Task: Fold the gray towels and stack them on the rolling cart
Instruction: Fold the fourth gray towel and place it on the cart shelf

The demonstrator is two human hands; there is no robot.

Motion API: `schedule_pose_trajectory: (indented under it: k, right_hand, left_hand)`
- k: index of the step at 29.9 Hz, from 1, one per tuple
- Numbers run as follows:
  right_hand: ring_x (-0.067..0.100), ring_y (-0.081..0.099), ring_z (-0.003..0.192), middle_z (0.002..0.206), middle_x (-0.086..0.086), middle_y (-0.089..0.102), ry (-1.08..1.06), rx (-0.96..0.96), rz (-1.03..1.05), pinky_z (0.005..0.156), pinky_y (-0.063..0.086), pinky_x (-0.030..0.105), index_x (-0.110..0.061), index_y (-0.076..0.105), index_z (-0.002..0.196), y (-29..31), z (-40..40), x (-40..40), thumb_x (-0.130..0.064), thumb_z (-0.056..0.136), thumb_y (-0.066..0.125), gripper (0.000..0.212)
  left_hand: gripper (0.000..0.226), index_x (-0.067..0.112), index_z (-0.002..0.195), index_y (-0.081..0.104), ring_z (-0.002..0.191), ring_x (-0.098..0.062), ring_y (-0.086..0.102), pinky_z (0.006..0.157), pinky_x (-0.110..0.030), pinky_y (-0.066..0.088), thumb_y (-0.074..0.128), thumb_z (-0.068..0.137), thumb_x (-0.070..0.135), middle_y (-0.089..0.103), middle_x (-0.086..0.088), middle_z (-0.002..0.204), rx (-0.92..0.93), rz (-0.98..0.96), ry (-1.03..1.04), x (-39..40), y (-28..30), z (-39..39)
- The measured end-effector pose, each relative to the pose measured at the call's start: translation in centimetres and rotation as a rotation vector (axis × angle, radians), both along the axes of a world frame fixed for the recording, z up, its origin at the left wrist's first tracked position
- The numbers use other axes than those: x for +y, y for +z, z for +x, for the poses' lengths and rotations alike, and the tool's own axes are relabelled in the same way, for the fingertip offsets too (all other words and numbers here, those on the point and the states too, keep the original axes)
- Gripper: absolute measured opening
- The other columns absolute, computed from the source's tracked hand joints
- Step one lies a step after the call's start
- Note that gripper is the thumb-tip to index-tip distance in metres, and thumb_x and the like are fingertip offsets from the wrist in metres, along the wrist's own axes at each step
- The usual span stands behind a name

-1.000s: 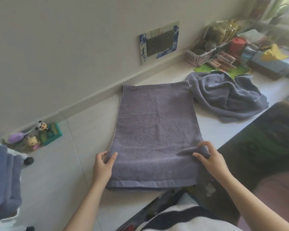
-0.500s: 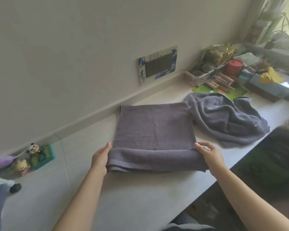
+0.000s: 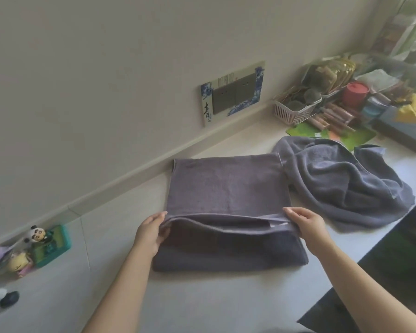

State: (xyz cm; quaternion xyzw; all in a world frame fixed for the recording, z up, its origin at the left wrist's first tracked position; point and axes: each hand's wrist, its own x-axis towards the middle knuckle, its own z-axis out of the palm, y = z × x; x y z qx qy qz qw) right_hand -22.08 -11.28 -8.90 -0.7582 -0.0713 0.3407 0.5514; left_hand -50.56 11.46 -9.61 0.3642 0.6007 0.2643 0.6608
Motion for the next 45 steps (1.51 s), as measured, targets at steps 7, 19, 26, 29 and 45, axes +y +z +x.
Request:
schedule_pose_trajectory:
  k: [7,19,26,29,45]
  right_hand:
    - [0.020,0.061,0.089,0.104,0.011,0.061,0.018,0.094,0.013,0.061,0.056,0.016,0.003,0.057,0.121,-1.9,0.5,2.7,-0.020,0.090,0.061,0.039]
    - [0.035,0.054,0.088,0.086,0.015,0.055,0.261,-0.647,-0.454,0.078,0.040,0.034,-0.004,0.067,0.077,-2.8,3.0,3.7,-0.035,0.083,0.068,0.032]
    - [0.031,0.055,0.096,0.076,0.009,0.064,0.295,-0.708,-0.721,0.082,0.039,0.037,-0.016,0.047,0.066,-2.3,2.1,3.9,-0.060,0.084,0.051,0.048]
    - [0.030,0.053,0.091,0.071,0.004,0.055,0.342,-0.670,-0.681,0.069,0.039,0.034,-0.015,0.043,0.061,-2.4,1.9,3.0,-0.060,0.082,0.055,0.051]
    - [0.015,0.050,0.058,0.065,0.000,0.056,0.486,-0.535,-0.765,0.049,0.033,0.028,-0.015,0.045,0.066,-0.9,-0.7,-0.8,-0.068,0.078,0.054,0.055]
  left_hand:
    - [0.025,0.005,0.115,0.046,0.094,-0.026,0.060,0.075,-0.030,0.050,0.047,0.098,0.024,0.057,-0.014,0.096,-0.146,-0.103,-0.005,1.4,-1.3,2.2]
    - [0.028,0.001,0.098,0.068,0.100,-0.038,0.052,0.085,-0.038,0.043,0.066,0.087,0.027,0.057,-0.023,0.102,0.910,0.580,-0.415,3.8,-3.0,1.6]
    - [0.026,0.001,0.095,0.051,0.089,-0.041,0.058,0.073,-0.043,0.043,0.049,0.096,0.027,0.062,-0.022,0.096,0.891,0.654,-0.400,2.5,-3.9,2.7]
    - [0.031,0.003,0.109,0.044,0.088,-0.042,0.061,0.068,-0.040,0.044,0.046,0.097,0.032,0.065,-0.022,0.098,0.872,0.585,-0.362,1.4,-4.0,2.5]
    - [0.044,-0.001,0.101,0.059,0.102,-0.036,0.058,0.082,-0.037,0.045,0.047,0.094,0.041,0.063,-0.022,0.109,0.882,0.293,-0.478,-2.1,-3.6,-2.3]
